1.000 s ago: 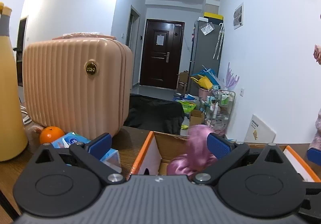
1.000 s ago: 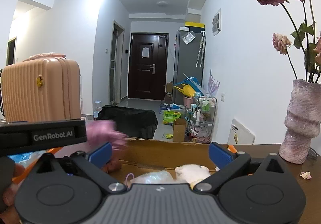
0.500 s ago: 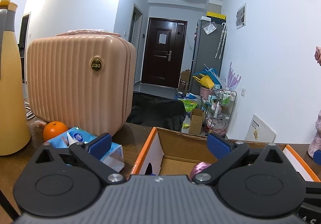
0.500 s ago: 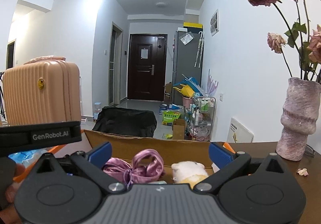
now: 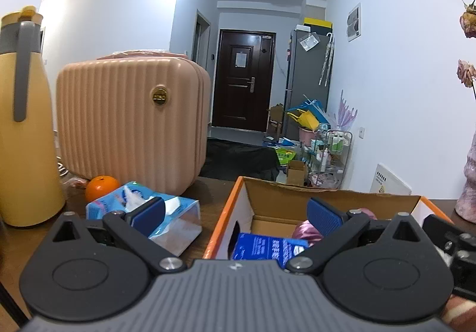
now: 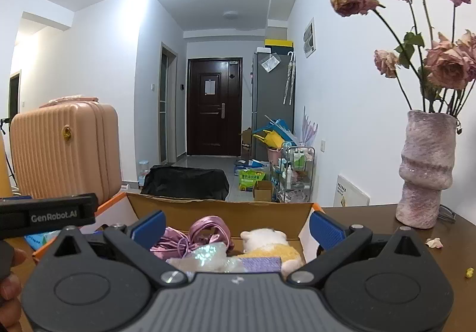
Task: Organize soft objects
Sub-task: 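Withdraw both grippers from the box toward the items left on the table, then close the right gripper on the lavender fuzzy loop on the table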
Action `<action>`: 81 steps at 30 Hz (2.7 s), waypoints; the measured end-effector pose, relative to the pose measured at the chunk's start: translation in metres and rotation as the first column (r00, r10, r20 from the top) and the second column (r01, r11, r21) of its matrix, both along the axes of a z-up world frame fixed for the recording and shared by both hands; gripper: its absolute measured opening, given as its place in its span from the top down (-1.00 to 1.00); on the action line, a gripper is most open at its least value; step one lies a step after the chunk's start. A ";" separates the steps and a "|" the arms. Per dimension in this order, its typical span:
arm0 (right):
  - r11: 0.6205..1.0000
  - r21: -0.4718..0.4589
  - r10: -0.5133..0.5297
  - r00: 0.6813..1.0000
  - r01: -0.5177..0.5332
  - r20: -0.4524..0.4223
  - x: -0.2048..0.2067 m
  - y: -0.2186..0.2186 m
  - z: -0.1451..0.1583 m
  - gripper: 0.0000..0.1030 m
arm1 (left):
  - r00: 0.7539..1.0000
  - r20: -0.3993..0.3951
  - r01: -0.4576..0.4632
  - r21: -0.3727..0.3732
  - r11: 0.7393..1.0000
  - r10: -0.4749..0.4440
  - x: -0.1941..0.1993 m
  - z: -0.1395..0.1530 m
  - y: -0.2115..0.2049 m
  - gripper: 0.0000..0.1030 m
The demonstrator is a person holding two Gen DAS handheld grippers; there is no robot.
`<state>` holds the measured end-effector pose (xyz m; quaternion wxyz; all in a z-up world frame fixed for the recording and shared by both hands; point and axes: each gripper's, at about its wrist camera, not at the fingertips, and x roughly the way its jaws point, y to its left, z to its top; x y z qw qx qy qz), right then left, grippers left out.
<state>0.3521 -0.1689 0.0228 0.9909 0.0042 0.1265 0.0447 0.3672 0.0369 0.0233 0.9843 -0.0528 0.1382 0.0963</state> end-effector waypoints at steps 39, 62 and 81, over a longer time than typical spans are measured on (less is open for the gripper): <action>0.998 -0.052 -0.037 0.999 0.036 -0.013 -0.122 -0.045 -0.017 -1.00 | 0.998 -0.047 0.036 0.054 0.998 -0.034 -0.107 -0.010 -0.001 -1.00; 0.996 -0.034 -0.089 0.991 0.086 -0.097 -0.139 -0.116 -0.026 -1.00 | 0.990 -0.110 0.090 0.049 0.995 -0.084 -0.142 -0.023 -0.014 -1.00; 0.996 -0.030 -0.089 0.940 0.084 -0.331 -0.079 -0.169 -0.060 -0.67 | 0.981 -0.179 0.078 0.048 0.996 -0.069 -0.131 -0.034 -0.013 -1.00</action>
